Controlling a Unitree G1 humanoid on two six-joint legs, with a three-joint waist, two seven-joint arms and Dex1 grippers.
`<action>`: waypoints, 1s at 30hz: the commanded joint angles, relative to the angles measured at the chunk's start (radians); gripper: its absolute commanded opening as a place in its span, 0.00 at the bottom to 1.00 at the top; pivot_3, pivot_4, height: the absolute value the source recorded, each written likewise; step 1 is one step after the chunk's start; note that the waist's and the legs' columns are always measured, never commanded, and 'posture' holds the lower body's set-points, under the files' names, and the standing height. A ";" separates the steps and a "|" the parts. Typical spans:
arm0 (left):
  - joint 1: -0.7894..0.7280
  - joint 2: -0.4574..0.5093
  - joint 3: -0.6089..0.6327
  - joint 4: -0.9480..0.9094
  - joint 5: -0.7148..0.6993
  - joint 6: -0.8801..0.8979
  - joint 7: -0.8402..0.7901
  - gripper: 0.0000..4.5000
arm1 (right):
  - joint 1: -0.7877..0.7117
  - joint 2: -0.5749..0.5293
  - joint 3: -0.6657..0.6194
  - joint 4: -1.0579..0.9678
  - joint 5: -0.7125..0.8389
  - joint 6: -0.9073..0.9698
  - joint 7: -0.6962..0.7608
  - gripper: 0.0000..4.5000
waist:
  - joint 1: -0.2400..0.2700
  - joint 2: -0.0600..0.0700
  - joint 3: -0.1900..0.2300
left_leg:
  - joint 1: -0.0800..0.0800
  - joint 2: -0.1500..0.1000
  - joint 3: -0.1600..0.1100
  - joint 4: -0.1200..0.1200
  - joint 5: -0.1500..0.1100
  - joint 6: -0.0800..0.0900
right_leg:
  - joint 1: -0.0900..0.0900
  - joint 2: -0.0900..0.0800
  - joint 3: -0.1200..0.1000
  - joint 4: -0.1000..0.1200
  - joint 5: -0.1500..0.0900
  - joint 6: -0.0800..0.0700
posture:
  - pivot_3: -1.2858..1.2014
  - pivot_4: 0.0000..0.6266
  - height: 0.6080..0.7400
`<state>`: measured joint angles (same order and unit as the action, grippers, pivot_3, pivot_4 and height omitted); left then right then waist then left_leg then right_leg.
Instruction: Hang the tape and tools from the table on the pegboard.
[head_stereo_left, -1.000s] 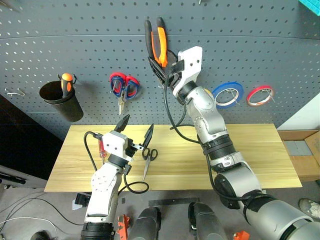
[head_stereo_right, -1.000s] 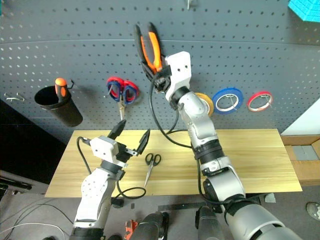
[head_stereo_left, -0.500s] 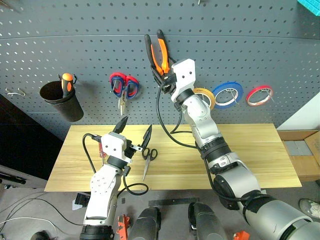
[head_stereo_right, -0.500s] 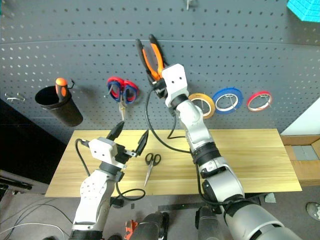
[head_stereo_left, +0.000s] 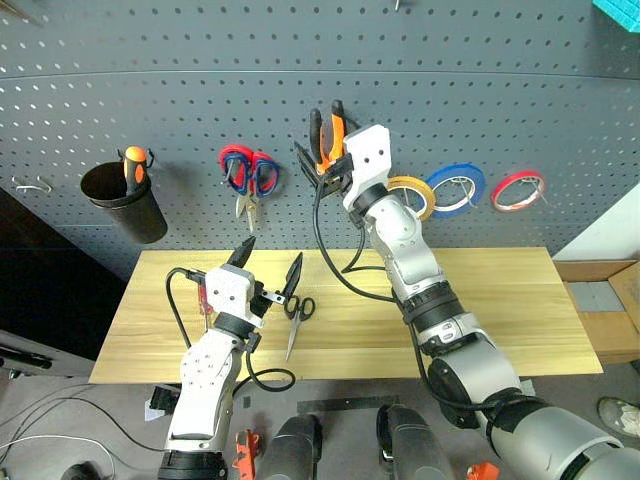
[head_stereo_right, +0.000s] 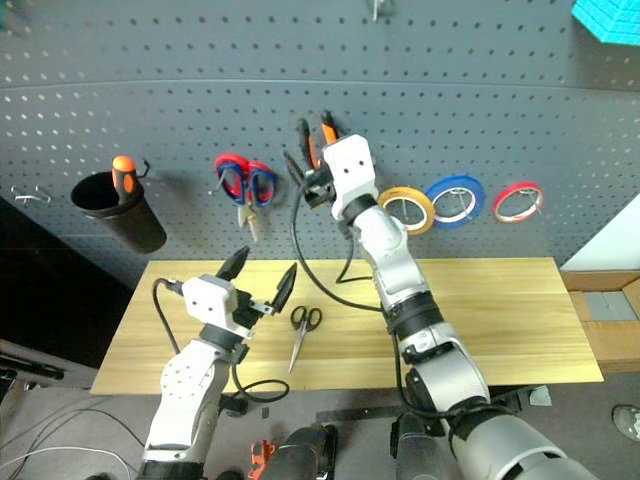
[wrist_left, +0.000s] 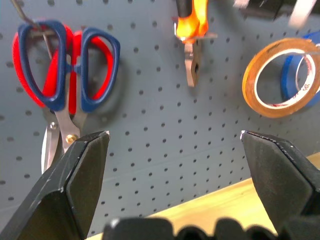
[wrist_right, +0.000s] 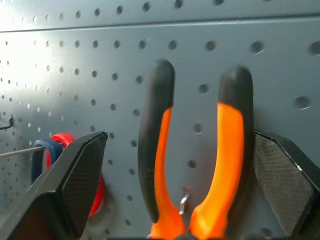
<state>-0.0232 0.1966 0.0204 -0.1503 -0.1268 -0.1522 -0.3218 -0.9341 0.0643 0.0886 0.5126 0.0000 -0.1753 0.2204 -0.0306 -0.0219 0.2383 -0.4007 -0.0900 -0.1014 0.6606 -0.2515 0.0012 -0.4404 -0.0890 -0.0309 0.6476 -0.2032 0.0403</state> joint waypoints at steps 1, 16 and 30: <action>0.019 0.020 -0.019 0.022 0.028 0.068 -0.002 1.00 | 0.086 -0.056 0.045 -0.266 0.015 0.163 0.090 1.00 | 0.001 0.000 0.000 | 0.000 0.000 0.000 0.000 0.000 0.000 | 0.000 0.000 0.000 0.000 0.000 0.000 | 0.49 0.32 1.00; 0.106 0.036 -0.059 0.174 0.057 0.323 -0.010 1.00 | 0.445 -0.530 0.273 -0.963 0.262 0.899 0.537 1.00 | -0.017 0.001 0.000 | 0.002 0.010 0.002 0.002 -0.001 0.001 | 0.006 0.001 -0.005 -0.004 -0.005 0.004 | 0.47 0.35 1.00; -0.071 -0.030 -0.131 0.349 0.154 0.723 0.116 1.00 | 0.550 -0.543 0.345 -0.948 0.242 0.897 0.554 1.00 | -0.019 0.001 -0.001 | 0.005 0.010 0.005 0.002 -0.001 0.002 | 0.010 0.000 -0.004 -0.005 -0.005 0.005 | 0.46 0.37 1.00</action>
<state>-0.1159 0.1710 -0.1032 0.1600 0.0163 0.4999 -0.2201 -0.3734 -0.4814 0.4510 -0.3892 0.2213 0.7122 0.7640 -0.0494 -0.0207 0.2375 -0.3933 -0.0802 -0.0962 0.6627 -0.2530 0.0029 -0.4278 -0.0890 -0.0353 0.6422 -0.2082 0.0455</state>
